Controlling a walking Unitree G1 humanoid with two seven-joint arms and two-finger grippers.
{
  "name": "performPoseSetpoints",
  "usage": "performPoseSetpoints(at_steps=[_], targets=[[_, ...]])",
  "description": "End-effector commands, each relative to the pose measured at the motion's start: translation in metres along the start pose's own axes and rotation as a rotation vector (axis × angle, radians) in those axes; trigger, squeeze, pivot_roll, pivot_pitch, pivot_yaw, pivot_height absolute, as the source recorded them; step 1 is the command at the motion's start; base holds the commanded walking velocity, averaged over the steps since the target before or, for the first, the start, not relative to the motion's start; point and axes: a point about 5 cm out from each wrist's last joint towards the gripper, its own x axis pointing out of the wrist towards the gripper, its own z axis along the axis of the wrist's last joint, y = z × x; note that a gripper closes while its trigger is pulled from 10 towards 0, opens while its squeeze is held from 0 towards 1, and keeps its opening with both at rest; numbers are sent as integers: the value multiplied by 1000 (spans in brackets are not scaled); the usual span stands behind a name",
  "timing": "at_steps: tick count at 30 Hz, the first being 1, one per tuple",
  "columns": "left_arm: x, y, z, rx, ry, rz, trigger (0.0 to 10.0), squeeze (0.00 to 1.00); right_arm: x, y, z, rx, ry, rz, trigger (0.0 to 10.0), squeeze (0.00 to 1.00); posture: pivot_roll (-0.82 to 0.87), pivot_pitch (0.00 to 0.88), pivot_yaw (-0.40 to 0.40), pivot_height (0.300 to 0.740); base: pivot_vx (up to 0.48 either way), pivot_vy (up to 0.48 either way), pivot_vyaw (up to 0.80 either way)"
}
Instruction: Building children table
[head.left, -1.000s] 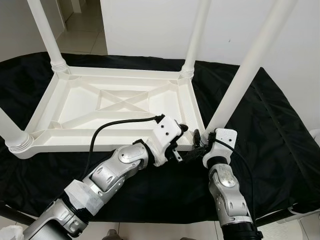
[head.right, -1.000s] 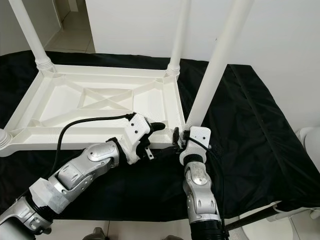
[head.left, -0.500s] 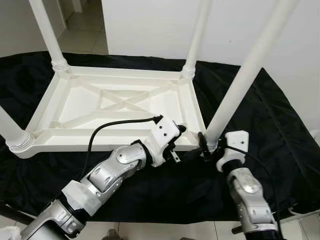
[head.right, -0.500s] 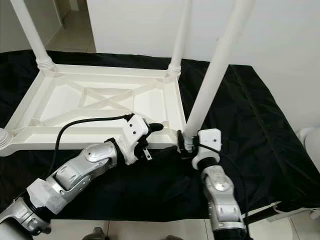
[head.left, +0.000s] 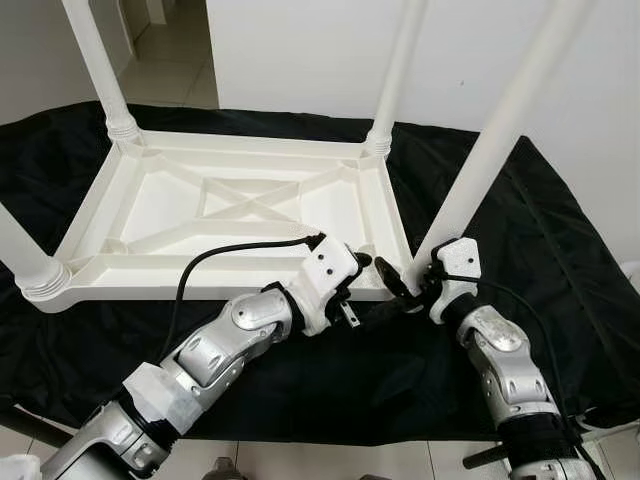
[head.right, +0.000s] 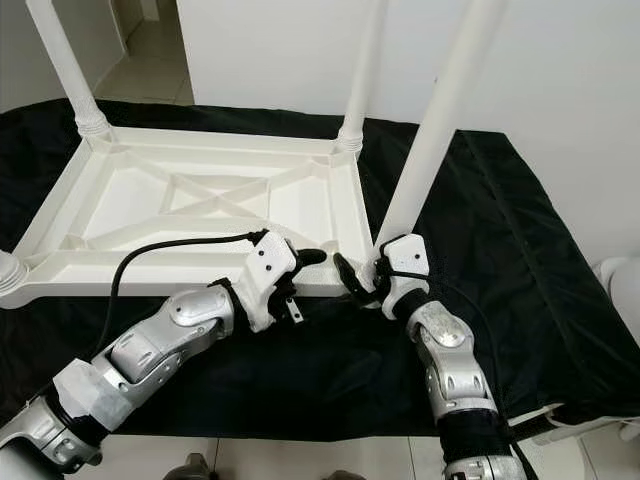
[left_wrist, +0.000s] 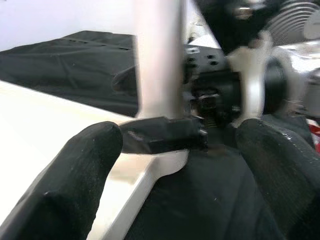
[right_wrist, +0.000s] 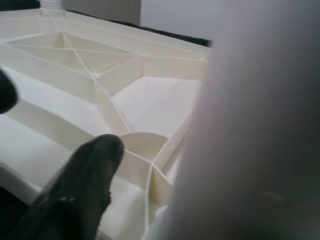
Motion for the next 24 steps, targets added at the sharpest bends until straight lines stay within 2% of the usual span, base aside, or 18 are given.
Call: performPoseSetpoints(at_steps=[1,2,8,14,15,19,21,22,24], targets=[[0,-14,1,19,5,-251,10000,0,5,5,-7,18,35,61,2588,0,52,0,-75,740,0,0,0],[-1,-13,1,20,5,-244,10000,0,6,6,-10,41,42,75,0,0,55,0,-76,740,0,0,0],[-2,-11,2,20,2,-224,10000,0,3,7,-15,68,50,86,0,0,59,0,-81,740,0,0,0],[-3,-10,2,20,4,-219,10000,0,-4,5,-21,95,49,39,275,0,47,0,-68,740,0,0,0],[-3,-10,2,20,4,-221,10000,0,-5,5,-20,104,42,20,10000,0,42,0,-64,740,0,0,0],[-3,-10,2,20,5,-227,10000,0,-6,5,-15,101,21,-52,10000,0,29,0,-55,740,0,0,0],[-3,-10,1,18,7,-231,10000,0,-6,1,-11,97,27,-191,10000,0,25,0,-54,740,0,0,0],[-3,-10,1,18,7,-231,10000,0,-6,1,-11,97,27,-191,10000,0,25,0,-54,740,0,0,0],[-3,-11,1,17,7,-232,10000,0,-7,0,-9,101,36,-293,10000,0,25,0,-54,740,0,0,0]])
